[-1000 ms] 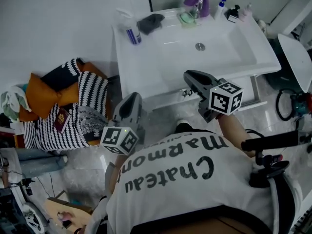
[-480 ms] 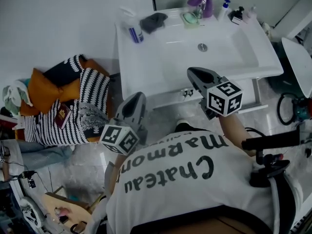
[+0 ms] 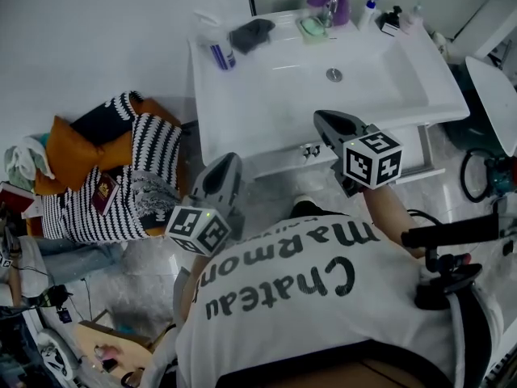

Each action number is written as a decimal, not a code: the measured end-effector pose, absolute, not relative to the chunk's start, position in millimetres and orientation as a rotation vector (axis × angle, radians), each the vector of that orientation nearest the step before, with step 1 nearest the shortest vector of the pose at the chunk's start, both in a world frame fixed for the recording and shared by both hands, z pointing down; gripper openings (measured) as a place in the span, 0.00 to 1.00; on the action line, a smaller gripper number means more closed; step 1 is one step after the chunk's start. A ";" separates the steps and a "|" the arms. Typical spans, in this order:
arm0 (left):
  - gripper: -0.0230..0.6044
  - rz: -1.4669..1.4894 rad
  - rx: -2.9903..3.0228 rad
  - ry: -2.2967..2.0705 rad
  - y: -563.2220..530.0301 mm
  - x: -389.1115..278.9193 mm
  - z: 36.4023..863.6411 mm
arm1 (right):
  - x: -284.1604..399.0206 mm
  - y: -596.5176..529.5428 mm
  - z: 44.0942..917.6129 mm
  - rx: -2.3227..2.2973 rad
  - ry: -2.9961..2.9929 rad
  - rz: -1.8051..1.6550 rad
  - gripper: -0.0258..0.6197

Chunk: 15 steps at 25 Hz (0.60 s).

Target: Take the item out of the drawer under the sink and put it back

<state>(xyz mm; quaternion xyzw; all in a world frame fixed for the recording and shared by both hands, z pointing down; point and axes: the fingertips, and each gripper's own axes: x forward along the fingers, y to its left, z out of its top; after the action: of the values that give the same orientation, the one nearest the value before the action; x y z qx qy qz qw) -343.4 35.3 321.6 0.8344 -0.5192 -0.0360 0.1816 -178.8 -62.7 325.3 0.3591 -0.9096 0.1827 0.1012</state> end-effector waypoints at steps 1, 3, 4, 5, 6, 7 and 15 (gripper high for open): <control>0.07 -0.101 2.357 -1.464 35.3 -343.4 321.9 | -178.3 -62.9 325.9 1.065 -2.684 0.541 0.06; 0.07 -0.102 2.359 -1.460 35.5 -343.2 322.7 | -176.9 -63.1 327.8 1.072 -2.675 0.547 0.06; 0.07 -0.103 2.358 -1.459 35.6 -343.2 322.8 | -176.3 -63.0 328.6 1.075 -2.670 0.550 0.06; 0.07 -0.104 2.358 -1.458 35.8 -343.3 322.5 | -175.9 -62.9 329.1 1.078 -2.666 0.552 0.06; 0.07 -0.104 2.360 -1.456 36.0 -343.3 322.1 | -175.8 -62.6 329.1 1.079 -2.663 0.552 0.06; 0.07 -0.103 2.362 -1.456 36.4 -343.3 321.6 | -175.9 -62.2 329.0 1.080 -2.662 0.552 0.06; 0.07 -0.099 2.362 -1.466 39.7 -344.6 322.0 | -176.5 -59.4 329.8 1.078 -2.665 0.558 0.06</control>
<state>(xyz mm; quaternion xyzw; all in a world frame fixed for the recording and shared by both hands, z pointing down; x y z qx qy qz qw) -344.6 39.7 322.0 0.8353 -0.5186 -0.0349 0.1791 -176.5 -59.4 329.8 0.3661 -0.9048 0.1896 0.1066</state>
